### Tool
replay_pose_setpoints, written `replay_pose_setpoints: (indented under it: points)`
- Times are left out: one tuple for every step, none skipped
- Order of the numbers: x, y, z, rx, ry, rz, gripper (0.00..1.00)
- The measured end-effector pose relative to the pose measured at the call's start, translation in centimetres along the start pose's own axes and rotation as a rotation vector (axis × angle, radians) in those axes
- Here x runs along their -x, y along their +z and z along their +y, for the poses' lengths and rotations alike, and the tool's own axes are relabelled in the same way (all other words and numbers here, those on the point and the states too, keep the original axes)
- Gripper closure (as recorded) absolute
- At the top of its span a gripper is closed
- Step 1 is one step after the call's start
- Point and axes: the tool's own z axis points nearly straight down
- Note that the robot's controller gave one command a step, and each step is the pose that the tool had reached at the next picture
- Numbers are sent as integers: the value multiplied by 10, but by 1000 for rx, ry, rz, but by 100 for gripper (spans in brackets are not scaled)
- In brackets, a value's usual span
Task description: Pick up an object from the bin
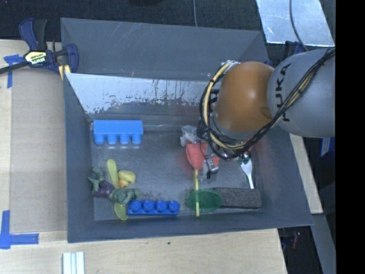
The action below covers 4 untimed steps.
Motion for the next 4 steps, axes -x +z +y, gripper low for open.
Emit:
replay_pose_setpoints:
  points:
    - [3, 8, -25, 0, 207, -4, 0]
    - [1, 15, -62, -2, 167, -9, 0]
    - [4, 22, -86, 18, 351, -26, 100]
    - [4, 22, -86, 18, 350, -26, 100]
